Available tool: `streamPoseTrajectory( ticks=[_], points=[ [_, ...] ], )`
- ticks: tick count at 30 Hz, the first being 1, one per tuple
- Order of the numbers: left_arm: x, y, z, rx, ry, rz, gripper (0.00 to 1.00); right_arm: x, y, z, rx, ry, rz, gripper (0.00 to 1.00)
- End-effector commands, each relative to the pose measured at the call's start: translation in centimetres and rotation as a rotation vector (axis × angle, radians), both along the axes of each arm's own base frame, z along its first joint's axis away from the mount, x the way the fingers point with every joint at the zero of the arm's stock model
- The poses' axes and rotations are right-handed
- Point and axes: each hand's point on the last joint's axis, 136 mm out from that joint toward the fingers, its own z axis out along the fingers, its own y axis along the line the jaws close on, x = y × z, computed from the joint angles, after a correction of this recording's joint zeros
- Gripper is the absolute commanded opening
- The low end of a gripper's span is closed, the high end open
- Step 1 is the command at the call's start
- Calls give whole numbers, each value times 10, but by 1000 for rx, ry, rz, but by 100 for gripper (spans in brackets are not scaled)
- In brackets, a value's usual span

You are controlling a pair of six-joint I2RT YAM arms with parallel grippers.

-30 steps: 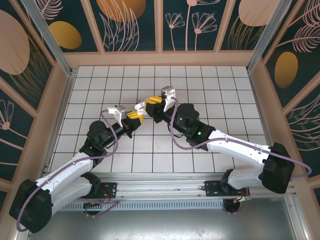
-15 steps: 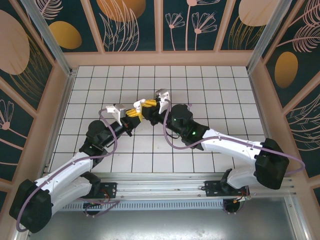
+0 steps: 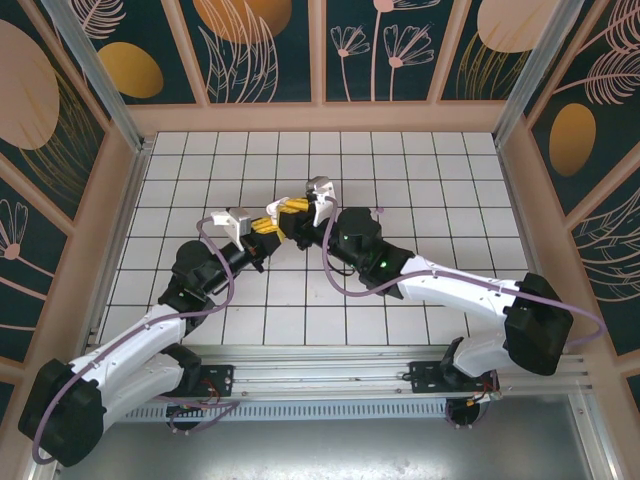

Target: Insert wireless bluetooth earbuds into charging case

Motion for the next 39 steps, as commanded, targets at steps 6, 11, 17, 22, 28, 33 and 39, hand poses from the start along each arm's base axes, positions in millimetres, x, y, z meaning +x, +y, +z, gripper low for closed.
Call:
streamPoseTrajectory(
  ticks=[6,11,17,22,28,33,39],
  points=[
    [-1,6,27,-43,-69,26,0,-9,8,17,60,7,43,28],
    [-1,6,28,-42,-72,28,0,-12,7,14,52,25,51,28],
    [-2,5,28,-38,-71,19,0,-12,8,9,13,40,53,28],
    [-2,5,28,-35,-77,23,0,-13,9,7,-5,50,62,28],
    [-3,6,28,-30,-81,25,0,-19,14,5,-27,44,109,28],
    [-3,6,28,-25,-83,25,0,-24,17,3,-83,22,145,28],
    [-4,7,28,-19,-90,30,0,-20,15,0,-144,17,143,28]
  ],
)
